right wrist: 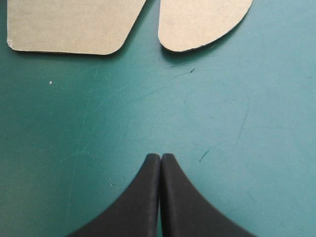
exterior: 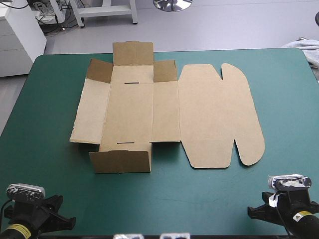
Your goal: Fold the box
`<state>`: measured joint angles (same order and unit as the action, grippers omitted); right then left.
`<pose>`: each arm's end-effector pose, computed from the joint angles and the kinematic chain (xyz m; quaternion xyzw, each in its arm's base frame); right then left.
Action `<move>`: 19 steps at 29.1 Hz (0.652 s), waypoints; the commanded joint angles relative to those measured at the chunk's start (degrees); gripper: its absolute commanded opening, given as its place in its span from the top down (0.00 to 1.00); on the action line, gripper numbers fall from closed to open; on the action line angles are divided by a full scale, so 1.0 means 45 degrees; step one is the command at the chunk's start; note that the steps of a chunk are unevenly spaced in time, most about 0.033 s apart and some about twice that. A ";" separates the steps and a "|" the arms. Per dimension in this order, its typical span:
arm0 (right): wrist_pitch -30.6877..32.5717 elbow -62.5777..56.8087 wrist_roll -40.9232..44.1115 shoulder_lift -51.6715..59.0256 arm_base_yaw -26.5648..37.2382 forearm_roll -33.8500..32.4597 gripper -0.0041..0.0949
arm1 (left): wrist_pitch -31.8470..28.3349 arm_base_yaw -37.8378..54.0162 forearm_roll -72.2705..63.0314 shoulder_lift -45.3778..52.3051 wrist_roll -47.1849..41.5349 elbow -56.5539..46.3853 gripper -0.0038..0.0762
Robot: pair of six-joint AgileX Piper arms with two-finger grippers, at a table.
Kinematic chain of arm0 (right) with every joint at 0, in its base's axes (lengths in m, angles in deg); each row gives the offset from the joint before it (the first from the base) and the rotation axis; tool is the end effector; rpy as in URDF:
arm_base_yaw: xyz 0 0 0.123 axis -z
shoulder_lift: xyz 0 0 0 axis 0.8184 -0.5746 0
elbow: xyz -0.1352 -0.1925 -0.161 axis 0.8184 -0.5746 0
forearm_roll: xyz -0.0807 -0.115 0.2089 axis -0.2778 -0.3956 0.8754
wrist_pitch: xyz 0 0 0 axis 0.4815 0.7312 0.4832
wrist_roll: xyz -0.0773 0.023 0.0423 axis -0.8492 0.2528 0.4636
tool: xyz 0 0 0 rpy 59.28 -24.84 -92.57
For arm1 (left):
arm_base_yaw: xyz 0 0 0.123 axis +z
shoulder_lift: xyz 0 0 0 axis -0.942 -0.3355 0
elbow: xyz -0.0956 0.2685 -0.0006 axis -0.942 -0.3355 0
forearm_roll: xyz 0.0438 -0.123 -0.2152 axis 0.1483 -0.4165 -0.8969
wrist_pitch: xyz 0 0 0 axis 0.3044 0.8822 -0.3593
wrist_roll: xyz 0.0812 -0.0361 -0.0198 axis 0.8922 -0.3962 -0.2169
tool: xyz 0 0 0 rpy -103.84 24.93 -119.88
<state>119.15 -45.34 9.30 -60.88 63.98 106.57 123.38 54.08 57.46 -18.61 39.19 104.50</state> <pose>0.0466 0.0179 0.2615 -0.0622 0.9240 0.0665 0.3714 0.0229 -0.0021 0.2689 0.1016 0.9029 -0.0456 0.4151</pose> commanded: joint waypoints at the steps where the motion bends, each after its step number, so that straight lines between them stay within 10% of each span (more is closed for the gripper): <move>1: -0.0588 0.0299 -0.0109 -0.0103 -0.0046 0.0284 0.98 | -0.0726 -0.0041 0.0050 -0.0192 -0.0042 0.0319 0.88; 19: -0.0588 0.0299 -0.0109 -0.0103 -0.0046 0.0284 0.98 | -0.0703 -0.0041 0.0050 -0.0329 -0.0042 0.0552 0.96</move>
<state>119.15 -45.34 9.30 -60.88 63.98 106.57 123.38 54.08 57.46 -18.61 39.19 104.50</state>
